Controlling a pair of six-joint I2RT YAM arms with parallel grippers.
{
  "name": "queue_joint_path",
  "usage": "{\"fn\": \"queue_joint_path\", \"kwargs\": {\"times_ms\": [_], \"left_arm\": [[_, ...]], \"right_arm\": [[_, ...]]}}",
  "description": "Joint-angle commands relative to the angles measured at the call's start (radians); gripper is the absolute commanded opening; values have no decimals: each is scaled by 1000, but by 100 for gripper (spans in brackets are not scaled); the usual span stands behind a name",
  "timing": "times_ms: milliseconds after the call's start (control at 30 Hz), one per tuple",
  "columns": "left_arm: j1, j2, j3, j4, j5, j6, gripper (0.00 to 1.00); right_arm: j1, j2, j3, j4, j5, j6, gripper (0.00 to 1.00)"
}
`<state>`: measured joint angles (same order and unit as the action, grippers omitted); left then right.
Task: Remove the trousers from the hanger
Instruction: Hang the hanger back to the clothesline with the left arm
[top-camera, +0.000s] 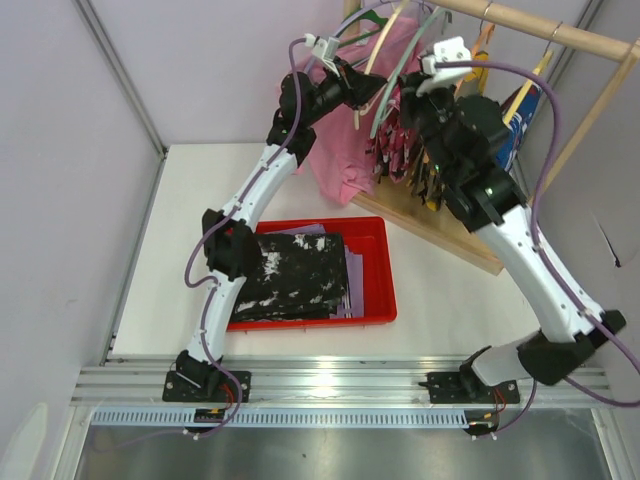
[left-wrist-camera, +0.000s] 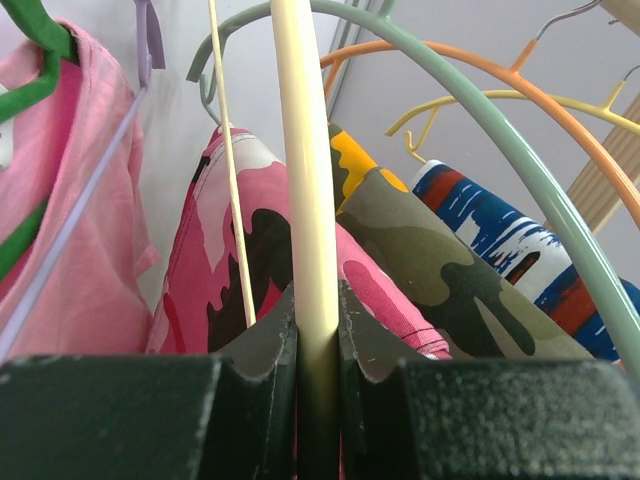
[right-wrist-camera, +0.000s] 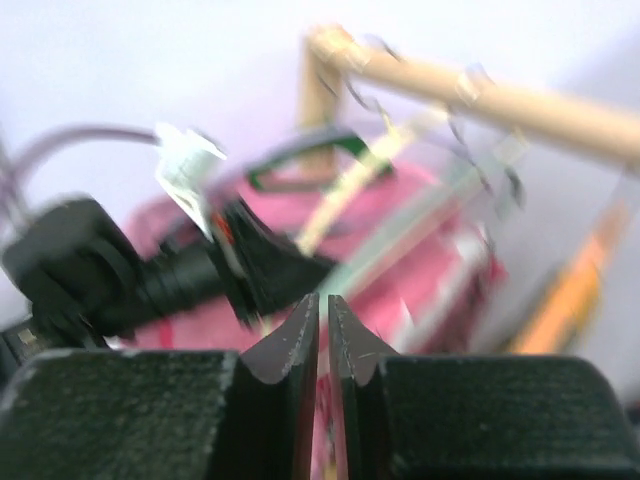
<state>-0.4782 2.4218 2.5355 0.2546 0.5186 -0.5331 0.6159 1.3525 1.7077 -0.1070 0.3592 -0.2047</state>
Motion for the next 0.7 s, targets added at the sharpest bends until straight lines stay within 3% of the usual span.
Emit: {"fn": "queue_joint_path", "kwargs": {"times_ms": [0, 200, 467, 667], "left_arm": [[-10, -72, -6, 61, 8, -31, 0], [-16, -105, -9, 28, 38, -30, 0], [-11, -148, -11, -2, 47, -15, 0], [-5, -170, -24, 12, 43, -30, 0]], "right_arm": [[-53, 124, 173, 44, -304, -118, 12], [-131, 420, 571, -137, -522, -136, 10], [-238, 603, 711, -25, -624, -94, 6], [-245, 714, 774, 93, -559, -182, 5]]}}
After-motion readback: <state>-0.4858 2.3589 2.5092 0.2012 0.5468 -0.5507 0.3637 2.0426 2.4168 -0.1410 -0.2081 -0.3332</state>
